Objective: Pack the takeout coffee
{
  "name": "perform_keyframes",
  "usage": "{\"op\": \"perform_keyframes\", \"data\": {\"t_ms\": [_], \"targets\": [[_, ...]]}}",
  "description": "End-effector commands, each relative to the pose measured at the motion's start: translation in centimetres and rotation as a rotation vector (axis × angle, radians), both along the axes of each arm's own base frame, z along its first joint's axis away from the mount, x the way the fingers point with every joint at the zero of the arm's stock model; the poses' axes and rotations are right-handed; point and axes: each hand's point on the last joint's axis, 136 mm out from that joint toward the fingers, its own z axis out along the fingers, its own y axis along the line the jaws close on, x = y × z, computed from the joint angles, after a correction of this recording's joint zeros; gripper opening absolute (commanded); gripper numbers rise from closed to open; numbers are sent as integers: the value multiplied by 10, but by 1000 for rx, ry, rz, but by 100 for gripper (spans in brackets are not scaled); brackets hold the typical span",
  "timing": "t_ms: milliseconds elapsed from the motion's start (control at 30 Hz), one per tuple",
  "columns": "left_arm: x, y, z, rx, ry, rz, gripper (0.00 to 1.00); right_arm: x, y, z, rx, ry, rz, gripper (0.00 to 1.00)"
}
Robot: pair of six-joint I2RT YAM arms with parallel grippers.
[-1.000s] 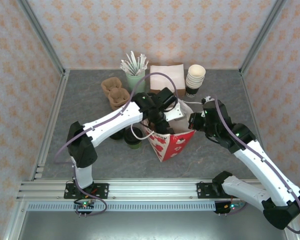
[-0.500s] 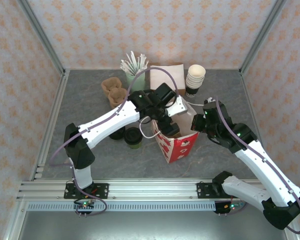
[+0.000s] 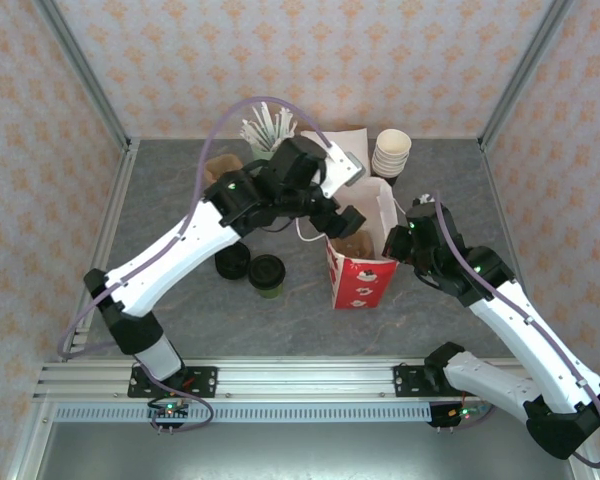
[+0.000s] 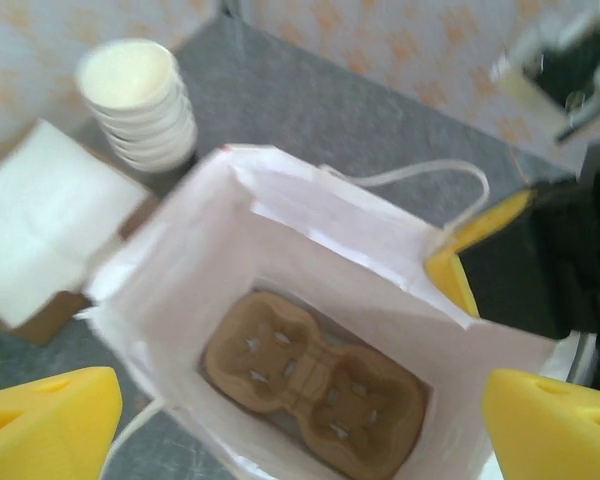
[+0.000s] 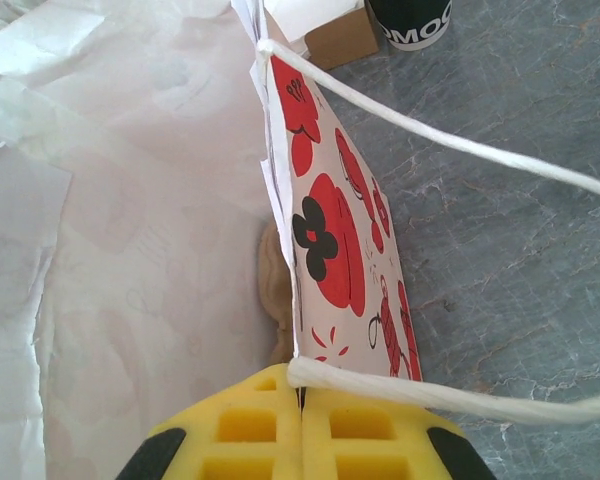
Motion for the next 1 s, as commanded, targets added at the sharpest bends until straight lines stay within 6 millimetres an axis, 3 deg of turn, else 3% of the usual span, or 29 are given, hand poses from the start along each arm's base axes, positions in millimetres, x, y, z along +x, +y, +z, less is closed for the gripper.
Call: {"op": "perform_keyframes", "data": {"t_ms": [0, 133, 333, 467, 600, 967], "targets": [[14, 43, 39, -97, -64, 225, 94, 9, -1, 7, 23, -34, -46, 1], [7, 82, 35, -118, -50, 337, 95, 13, 1, 5, 38, -37, -59, 2], [-11, 129, 7, -96, -60, 444, 98, 18, 8, 0, 77, -30, -70, 4], [-23, 160, -18, -80, -70, 535, 100, 20, 9, 1, 103, -29, -85, 11], [-34, 188, -45, -79, -61, 631, 100, 21, 13, 4, 131, -29, -90, 26], [-58, 200, -148, 9, 85, 677, 99, 25, -13, 36, -50, -99, -105, 60]]}}
